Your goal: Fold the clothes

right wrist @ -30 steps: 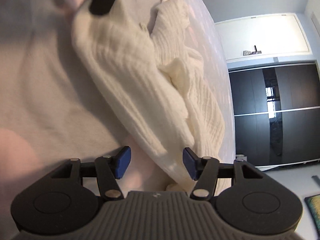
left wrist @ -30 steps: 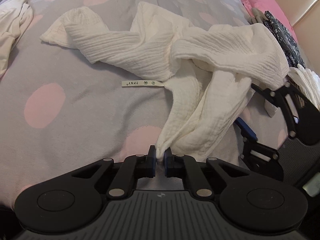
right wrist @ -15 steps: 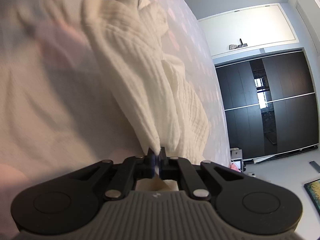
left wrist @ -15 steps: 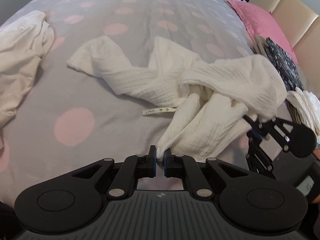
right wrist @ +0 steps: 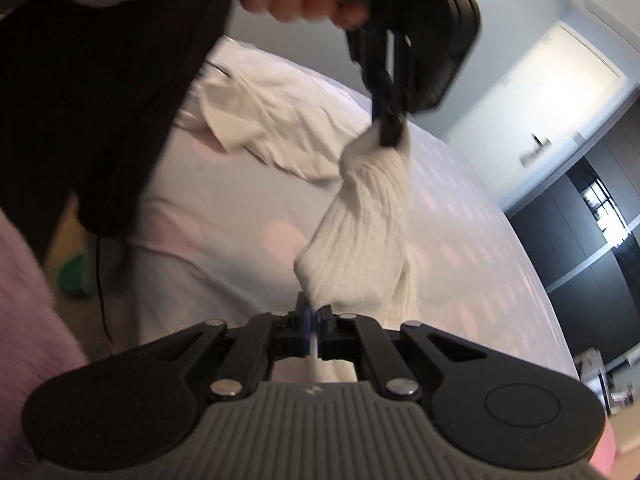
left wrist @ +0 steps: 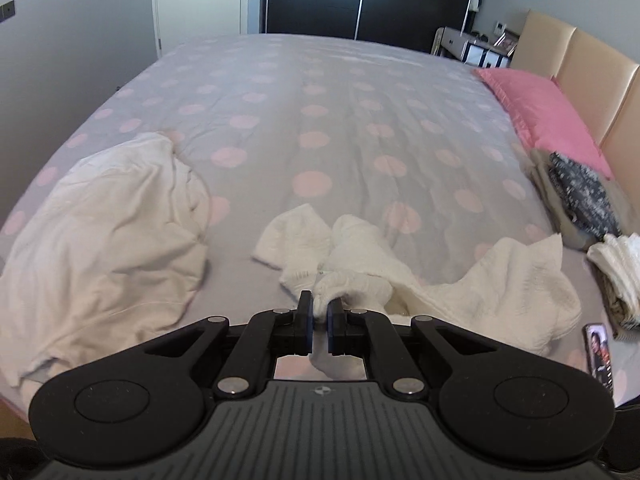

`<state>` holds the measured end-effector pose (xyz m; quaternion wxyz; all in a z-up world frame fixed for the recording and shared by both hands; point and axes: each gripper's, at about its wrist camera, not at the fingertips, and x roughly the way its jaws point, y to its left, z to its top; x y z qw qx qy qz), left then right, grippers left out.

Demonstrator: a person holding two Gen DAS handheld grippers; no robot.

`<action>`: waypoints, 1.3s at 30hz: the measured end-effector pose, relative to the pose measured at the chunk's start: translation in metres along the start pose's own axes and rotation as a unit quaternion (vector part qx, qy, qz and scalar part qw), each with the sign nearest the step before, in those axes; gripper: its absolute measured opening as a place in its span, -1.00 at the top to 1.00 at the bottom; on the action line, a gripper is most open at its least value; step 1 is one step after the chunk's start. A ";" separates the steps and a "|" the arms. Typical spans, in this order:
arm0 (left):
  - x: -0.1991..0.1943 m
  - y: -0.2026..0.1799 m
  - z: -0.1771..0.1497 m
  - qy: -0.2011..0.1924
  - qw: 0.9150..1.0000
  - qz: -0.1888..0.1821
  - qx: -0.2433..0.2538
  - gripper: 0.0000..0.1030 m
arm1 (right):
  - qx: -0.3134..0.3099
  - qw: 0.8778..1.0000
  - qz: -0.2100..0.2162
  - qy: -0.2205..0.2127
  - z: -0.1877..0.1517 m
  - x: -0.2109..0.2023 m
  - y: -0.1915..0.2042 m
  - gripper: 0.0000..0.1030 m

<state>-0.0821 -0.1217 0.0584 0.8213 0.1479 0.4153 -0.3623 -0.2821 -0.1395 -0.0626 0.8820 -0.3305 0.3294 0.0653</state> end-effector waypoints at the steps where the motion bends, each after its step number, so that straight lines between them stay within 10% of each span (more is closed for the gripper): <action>1: 0.004 0.003 -0.003 0.011 1.000 0.008 0.004 0.92 | -0.001 1.000 0.007 0.005 0.004 0.006 -0.003 0.93; 10: 0.058 0.028 -0.037 0.117 0.992 0.038 0.019 0.92 | 0.012 0.998 0.038 0.049 0.012 0.010 -0.013 0.46; 24: 0.099 0.038 -0.049 0.163 0.985 0.049 0.015 0.91 | 0.160 0.982 0.052 0.082 0.017 0.100 -0.090 0.19; 27: 0.103 0.037 -0.047 0.163 0.985 0.051 0.013 0.91 | 0.176 0.978 0.051 0.101 0.013 0.125 -0.093 0.36; 29: 0.105 0.037 -0.046 0.163 0.985 0.053 0.011 0.91 | 0.179 0.977 0.030 0.110 0.010 0.132 -0.097 0.85; 39: 0.112 0.031 -0.045 0.163 0.984 0.062 0.025 0.91 | 0.259 0.942 -0.120 0.176 -0.047 0.114 -0.196 0.91</action>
